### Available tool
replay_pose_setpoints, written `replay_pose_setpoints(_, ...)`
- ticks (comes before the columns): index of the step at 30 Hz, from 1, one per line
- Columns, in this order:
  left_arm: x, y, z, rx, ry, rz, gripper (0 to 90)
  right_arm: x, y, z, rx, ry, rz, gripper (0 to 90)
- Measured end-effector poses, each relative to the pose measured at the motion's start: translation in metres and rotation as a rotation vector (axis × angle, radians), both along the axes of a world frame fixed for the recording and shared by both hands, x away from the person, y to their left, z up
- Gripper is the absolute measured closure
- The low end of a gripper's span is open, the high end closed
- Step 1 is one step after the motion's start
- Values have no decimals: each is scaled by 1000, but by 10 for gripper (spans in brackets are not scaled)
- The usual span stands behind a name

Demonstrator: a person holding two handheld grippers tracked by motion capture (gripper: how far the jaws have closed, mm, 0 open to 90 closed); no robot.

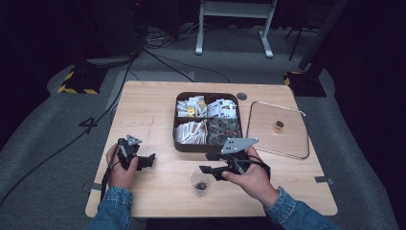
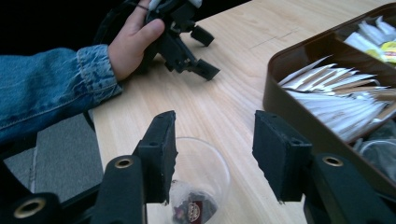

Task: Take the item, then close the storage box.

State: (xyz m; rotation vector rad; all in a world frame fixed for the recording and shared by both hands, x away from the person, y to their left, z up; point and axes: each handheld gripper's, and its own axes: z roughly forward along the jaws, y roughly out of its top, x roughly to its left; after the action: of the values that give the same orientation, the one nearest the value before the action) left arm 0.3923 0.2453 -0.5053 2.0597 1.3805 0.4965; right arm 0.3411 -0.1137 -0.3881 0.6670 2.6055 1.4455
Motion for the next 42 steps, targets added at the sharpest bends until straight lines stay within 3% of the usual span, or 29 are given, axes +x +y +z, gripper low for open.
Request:
replay_pose_setpoints(9, 0, 0, 0, 0, 0, 0, 2, 11, -9, 11, 11, -10, -47, 486)
replay_pose_setpoints(20, 0, 0, 0, -2, 0, 2, 2, 35, -31, 24, 39, -18, -147, 482)
replay_pose_setpoints(42, 0, 0, 0, -4, 0, 3, 1, 96, -96, 32, 18, -19, -425, 471)
